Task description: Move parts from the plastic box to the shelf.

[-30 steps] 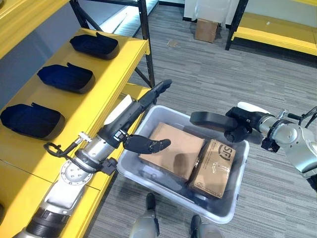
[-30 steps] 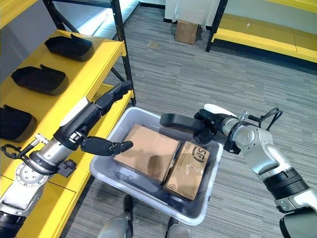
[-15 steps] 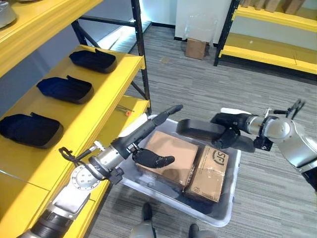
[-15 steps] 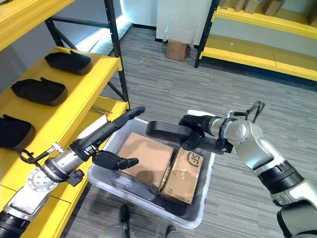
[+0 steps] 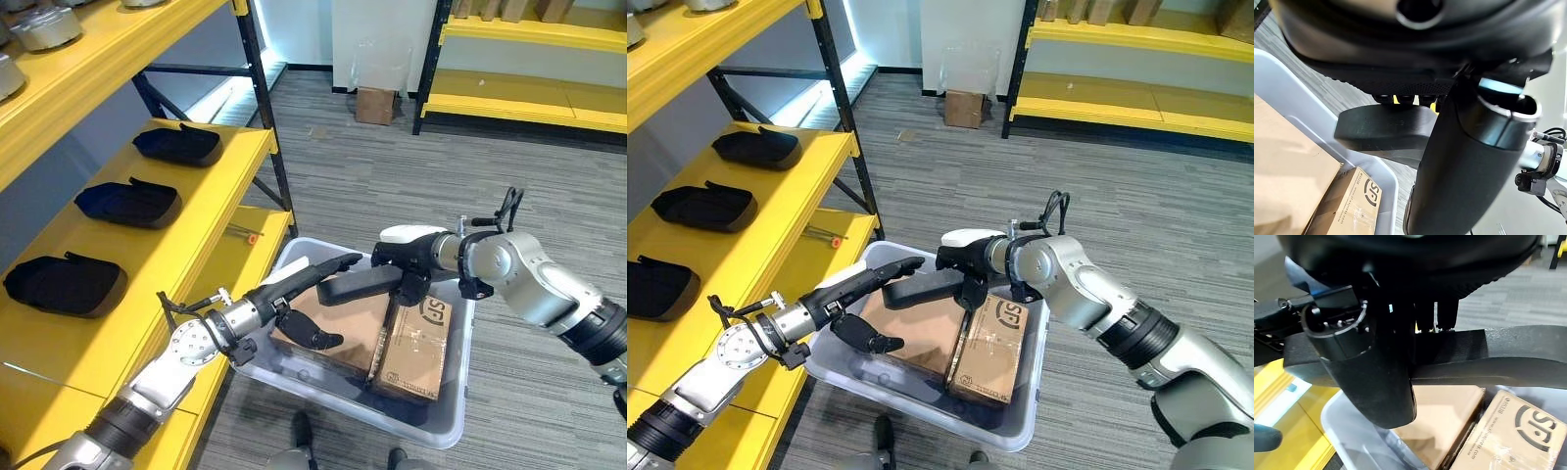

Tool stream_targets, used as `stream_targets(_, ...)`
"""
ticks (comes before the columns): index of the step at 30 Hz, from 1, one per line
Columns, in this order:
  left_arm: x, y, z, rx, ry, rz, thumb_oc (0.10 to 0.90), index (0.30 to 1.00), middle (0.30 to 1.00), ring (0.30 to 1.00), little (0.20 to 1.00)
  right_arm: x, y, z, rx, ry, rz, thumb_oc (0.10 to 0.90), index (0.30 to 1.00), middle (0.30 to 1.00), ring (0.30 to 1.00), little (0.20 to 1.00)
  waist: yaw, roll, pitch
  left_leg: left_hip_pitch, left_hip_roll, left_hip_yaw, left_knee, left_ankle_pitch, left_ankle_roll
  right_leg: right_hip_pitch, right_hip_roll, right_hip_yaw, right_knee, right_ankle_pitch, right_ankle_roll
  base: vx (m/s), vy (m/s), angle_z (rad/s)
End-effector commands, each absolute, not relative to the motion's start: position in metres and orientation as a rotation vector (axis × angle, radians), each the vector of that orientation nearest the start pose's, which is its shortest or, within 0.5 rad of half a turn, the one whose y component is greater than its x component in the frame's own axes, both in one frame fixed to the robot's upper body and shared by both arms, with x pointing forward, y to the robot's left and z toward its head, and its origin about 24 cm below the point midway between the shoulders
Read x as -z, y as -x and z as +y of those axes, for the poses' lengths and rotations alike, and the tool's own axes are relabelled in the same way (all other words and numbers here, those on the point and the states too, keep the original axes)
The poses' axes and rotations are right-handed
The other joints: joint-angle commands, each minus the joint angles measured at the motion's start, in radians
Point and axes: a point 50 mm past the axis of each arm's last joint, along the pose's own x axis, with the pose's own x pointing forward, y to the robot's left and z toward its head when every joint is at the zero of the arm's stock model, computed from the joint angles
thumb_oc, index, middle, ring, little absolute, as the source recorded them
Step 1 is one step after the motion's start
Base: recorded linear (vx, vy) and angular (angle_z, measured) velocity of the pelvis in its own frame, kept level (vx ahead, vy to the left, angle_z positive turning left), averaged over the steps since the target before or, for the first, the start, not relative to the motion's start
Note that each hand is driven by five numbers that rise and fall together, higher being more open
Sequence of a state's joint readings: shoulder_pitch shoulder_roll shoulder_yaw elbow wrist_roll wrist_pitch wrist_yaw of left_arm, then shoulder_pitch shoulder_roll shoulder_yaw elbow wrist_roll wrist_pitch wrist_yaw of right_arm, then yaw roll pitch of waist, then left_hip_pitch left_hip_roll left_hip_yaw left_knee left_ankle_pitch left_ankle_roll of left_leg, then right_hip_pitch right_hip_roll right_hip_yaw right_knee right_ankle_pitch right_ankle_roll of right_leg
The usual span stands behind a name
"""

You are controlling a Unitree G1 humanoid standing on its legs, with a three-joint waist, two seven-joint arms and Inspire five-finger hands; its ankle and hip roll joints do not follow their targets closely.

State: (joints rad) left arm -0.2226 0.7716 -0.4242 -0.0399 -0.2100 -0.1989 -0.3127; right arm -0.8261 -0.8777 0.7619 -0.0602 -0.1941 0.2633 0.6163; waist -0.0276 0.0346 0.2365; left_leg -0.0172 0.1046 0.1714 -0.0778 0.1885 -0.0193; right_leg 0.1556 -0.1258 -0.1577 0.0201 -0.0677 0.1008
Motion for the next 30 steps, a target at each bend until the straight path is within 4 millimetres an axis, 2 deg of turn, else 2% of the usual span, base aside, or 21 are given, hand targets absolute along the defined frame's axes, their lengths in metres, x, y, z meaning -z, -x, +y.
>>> stream_targets(1,-0.127,-0.276,0.149,0.726,-0.571,-0.345,0.900,1.000,1.000,1.000,1.000,-0.226,-0.317,-0.088,-0.840,1.389,-0.335,0.400,0.300,0.300,0.300,0.300,0.024,-0.020,-0.097,0.081,0.142,-0.012,-0.009,-0.068,-0.117,-0.061,-0.071,-0.027,0.019,0.055,0.015,0.00,0.000,0.00)
stream_targets(8,-0.114,-0.284,0.143,0.611,-0.562,-0.313,0.900,1.000,1.000,1.000,1.000,-0.208,-0.324,-0.069,-0.861,1.259,-0.284,0.400,0.300,0.300,0.300,0.300,0.035,-0.019,-0.096,0.085,0.141,-0.027,-0.009,-0.071,-0.117,-0.052,-0.070,-0.030,0.018,0.050,0.010,0.02,-0.006,0.05)
stream_targets(10,-0.104,-0.284,0.138,0.591,-0.585,-0.290,0.900,1.000,1.000,1.000,1.000,-0.203,-0.327,-0.063,-0.850,1.199,-0.280,0.400,0.300,0.300,0.300,0.300,0.042,-0.022,-0.095,0.084,0.143,-0.034,-0.009,-0.069,-0.117,-0.053,-0.067,-0.031,0.022,0.047,0.006,0.02,-0.032,0.01)
stream_targets(14,-0.098,-0.283,0.128,0.605,-0.561,-0.283,0.900,1.000,1.000,1.000,1.000,-0.201,-0.332,-0.056,-0.819,1.163,-0.302,0.400,0.300,0.300,0.300,0.300,0.049,-0.023,-0.089,0.083,0.145,-0.041,-0.009,-0.068,-0.117,-0.053,-0.066,-0.033,0.028,0.043,0.003,0.01,-0.015,0.05)
stream_targets(16,-0.092,-0.286,0.131,0.517,-0.619,-0.259,0.900,1.000,1.000,1.000,1.000,-0.201,-0.335,-0.054,-0.820,1.129,-0.296,0.400,0.300,0.300,0.300,0.300,0.051,-0.024,-0.088,0.085,0.145,-0.042,-0.009,-0.069,-0.117,-0.052,-0.066,-0.035,0.027,0.044,0.003,0.01,-0.002,0.02)
stream_targets(19,-0.077,-0.288,0.134,0.494,-0.667,-0.198,0.900,1.000,1.000,1.000,1.000,-0.199,-0.334,-0.048,-0.820,1.077,-0.282,0.400,0.300,0.300,0.300,0.300,0.052,-0.029,-0.092,0.087,0.146,-0.043,-0.009,-0.071,-0.117,-0.049,-0.064,-0.036,0.023,0.044,0.001,0.00,-0.010,0.00)
stream_targets(24,-0.072,-0.288,0.130,0.484,-0.645,-0.182,0.900,1.000,1.000,1.000,1.000,-0.195,-0.337,-0.049,-0.804,1.071,-0.277,0.400,0.300,0.300,0.300,0.300,0.053,-0.029,-0.091,0.089,0.147,-0.042,-0.007,-0.072,-0.118,-0.047,-0.063,-0.036,0.024,0.043,-0.001,0.00,0.000,0.00)
stream_targets(30,-0.062,-0.283,0.132,0.532,-0.601,-0.112,0.900,1.000,1.000,1.000,1.000,-0.202,-0.337,-0.054,-0.782,1.076,-0.311,0.400,0.300,0.300,0.300,0.300,0.048,-0.024,-0.090,0.092,0.146,-0.038,-0.007,-0.072,-0.119,-0.048,-0.064,-0.032,0.021,0.046,0.001,0.00,0.000,0.00)
